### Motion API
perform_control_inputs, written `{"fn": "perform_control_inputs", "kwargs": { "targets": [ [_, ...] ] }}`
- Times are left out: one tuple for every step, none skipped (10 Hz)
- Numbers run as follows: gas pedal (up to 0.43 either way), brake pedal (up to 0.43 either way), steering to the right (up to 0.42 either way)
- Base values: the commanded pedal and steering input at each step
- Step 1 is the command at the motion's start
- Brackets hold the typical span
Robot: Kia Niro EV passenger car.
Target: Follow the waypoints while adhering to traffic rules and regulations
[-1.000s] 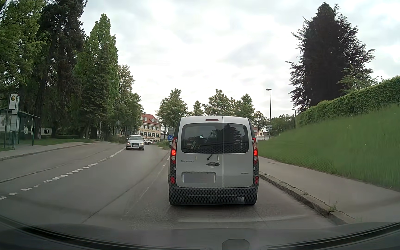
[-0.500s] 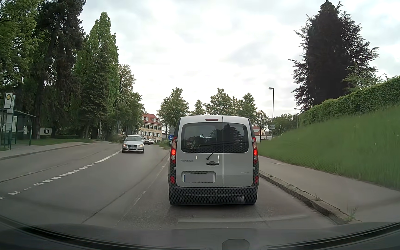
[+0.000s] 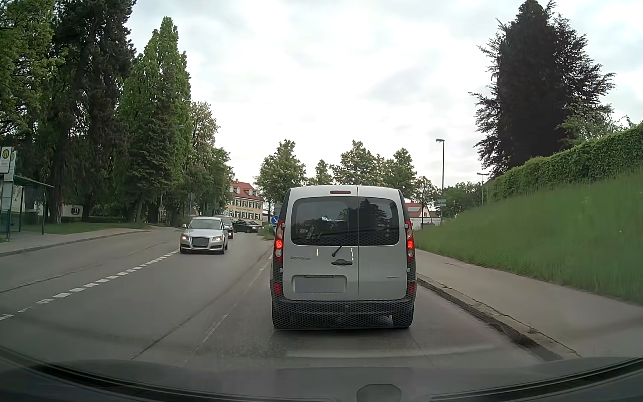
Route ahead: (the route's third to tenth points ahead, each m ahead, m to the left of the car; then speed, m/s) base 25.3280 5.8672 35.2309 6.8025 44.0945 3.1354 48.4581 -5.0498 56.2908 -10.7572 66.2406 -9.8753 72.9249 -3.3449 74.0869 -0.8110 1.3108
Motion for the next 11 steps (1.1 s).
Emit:
{"fn": "perform_control_inputs", "kwargs": {
  "targets": [
    [0.039, 0.0, -0.036],
    [0.039, 0.0, -0.036],
    [0.039, 0.0, -0.036],
    [0.039, 0.0, -0.036],
    [0.039, 0.0, -0.036],
    [0.039, 0.0, -0.036],
    [0.039, 0.0, -0.036],
    [0.039, 0.0, -0.036],
    [0.039, 0.0, -0.036],
    [0.039, 0.0, -0.036],
    [0.039, 0.0, -0.031]
  ]
}}
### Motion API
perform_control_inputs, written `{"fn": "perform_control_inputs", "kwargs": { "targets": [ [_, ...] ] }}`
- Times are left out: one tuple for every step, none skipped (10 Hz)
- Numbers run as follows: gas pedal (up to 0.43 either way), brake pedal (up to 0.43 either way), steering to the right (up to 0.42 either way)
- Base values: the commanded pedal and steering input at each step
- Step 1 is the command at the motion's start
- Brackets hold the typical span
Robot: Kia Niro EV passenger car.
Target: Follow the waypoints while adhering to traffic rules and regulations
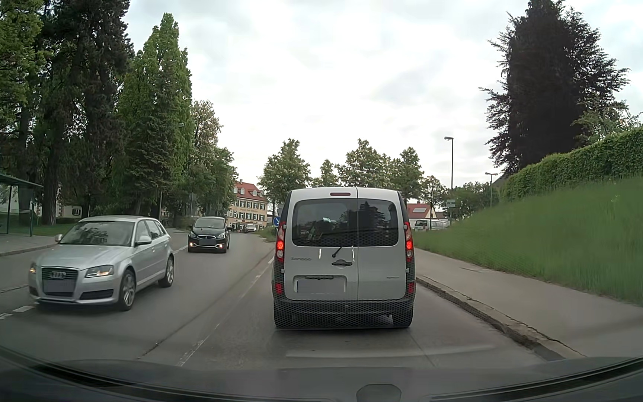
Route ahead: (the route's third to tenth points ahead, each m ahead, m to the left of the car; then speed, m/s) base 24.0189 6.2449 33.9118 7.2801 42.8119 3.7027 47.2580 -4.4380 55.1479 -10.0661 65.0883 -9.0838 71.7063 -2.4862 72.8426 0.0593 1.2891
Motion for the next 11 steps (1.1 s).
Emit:
{"fn": "perform_control_inputs", "kwargs": {
  "targets": [
    [0.039, 0.0, -0.028],
    [0.0, 0.0, -0.026],
    [0.0, 0.0, -0.022],
    [0.0, 0.0, -0.021],
    [0.0, 0.0, -0.021],
    [0.0, 0.0, -0.021],
    [0.0, 0.0, -0.021],
    [0.008, 0.0, -0.021],
    [0.047, 0.0, -0.021],
    [0.047, 0.0, -0.021],
    [0.047, 0.0, -0.021]
  ]
}}
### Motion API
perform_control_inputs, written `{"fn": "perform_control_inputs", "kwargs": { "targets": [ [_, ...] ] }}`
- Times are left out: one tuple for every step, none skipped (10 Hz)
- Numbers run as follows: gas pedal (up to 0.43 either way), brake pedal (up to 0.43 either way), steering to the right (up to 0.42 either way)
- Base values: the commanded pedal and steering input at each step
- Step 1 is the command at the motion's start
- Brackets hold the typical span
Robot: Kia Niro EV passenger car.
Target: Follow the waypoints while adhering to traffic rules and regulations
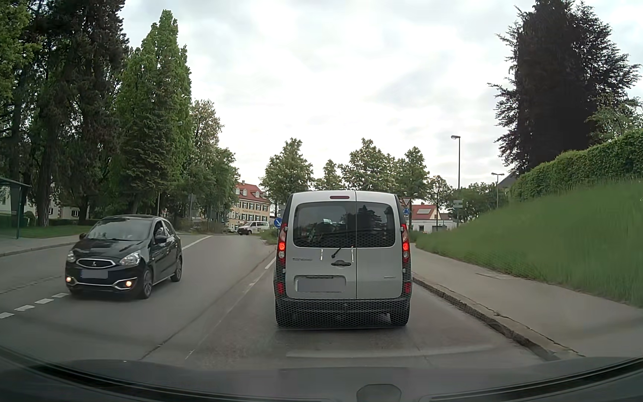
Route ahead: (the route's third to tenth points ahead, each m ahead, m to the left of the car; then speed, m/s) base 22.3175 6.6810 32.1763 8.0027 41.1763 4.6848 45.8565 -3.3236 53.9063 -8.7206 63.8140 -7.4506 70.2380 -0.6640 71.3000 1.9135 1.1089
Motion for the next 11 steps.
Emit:
{"fn": "perform_control_inputs", "kwargs": {
  "targets": [
    [0.047, 0.0, -0.021],
    [0.059, 0.0, -0.021],
    [0.059, 0.0, -0.021],
    [0.067, 0.0, -0.021],
    [0.079, 0.0, -0.021],
    [0.087, 0.0, -0.021],
    [0.087, 0.0, -0.021],
    [0.087, 0.0, -0.021],
    [0.087, 0.0, -0.021],
    [0.087, 0.0, -0.021],
    [0.087, 0.0, -0.021]
  ]
}}
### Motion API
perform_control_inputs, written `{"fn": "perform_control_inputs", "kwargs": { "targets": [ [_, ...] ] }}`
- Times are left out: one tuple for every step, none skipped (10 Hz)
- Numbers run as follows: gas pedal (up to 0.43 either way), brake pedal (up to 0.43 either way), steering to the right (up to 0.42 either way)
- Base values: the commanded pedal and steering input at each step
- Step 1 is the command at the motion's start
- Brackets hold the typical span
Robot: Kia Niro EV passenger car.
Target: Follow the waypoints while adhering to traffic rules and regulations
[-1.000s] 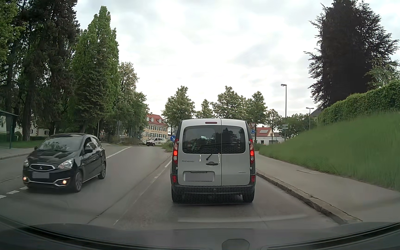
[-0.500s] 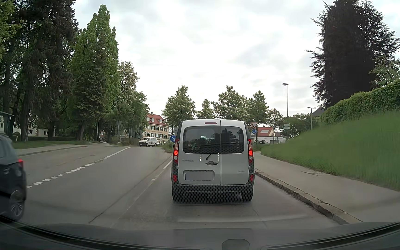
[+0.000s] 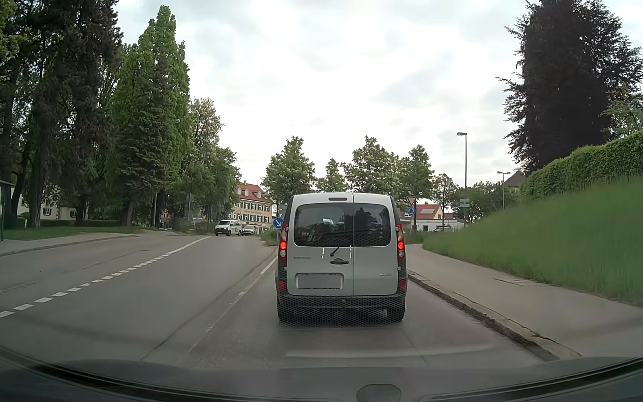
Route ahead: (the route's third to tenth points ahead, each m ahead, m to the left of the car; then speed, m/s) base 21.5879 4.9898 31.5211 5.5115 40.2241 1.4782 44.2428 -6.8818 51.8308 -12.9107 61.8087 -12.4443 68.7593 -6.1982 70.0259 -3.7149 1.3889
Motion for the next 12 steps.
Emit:
{"fn": "perform_control_inputs", "kwargs": {
  "targets": [
    [0.087, 0.0, -0.021],
    [0.087, 0.0, -0.021],
    [0.087, 0.0, -0.021],
    [0.087, 0.0, -0.021],
    [0.087, 0.0, -0.021],
    [0.087, 0.0, -0.021],
    [0.087, 0.0, -0.021],
    [0.087, 0.0, -0.021],
    [0.087, 0.0, -0.021],
    [0.087, 0.0, -0.021],
    [0.087, 0.0, -0.021],
    [0.098, 0.0, -0.021]
  ]
}}
